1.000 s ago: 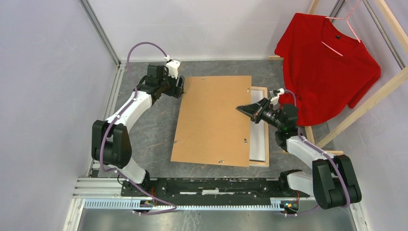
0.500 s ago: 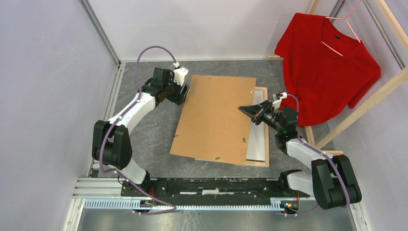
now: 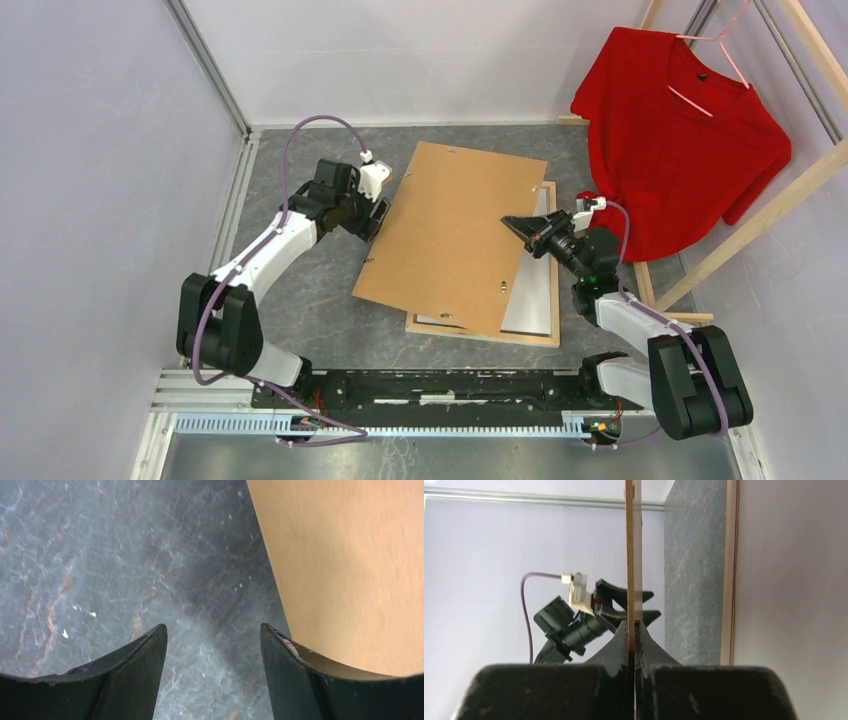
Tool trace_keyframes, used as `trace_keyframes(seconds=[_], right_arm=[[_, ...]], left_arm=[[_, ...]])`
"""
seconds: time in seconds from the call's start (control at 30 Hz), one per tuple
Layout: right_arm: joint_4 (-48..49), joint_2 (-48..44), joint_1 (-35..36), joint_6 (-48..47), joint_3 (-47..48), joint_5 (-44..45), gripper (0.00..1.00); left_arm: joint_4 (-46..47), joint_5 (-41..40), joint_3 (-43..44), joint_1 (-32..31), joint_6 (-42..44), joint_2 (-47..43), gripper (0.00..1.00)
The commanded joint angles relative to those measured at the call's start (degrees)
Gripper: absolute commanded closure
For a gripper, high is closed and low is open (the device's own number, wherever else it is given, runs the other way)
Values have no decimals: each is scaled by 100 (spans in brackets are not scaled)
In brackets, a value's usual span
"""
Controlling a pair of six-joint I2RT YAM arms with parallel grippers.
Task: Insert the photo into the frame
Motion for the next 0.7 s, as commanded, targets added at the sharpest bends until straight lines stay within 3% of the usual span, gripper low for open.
trace_keyframes(seconds=[0.0, 0.43, 0.67], right_arm=[[744, -217, 33, 309, 56, 586, 100], [554, -363, -17, 251, 83, 1081, 100], [-160, 199, -1036, -554, 696, -1592, 100]], left_arm=[[-247, 37, -289, -81, 298, -466, 25], [-559, 179, -640, -99, 454, -971, 25], [-656, 65, -590, -99, 625, -810, 23]])
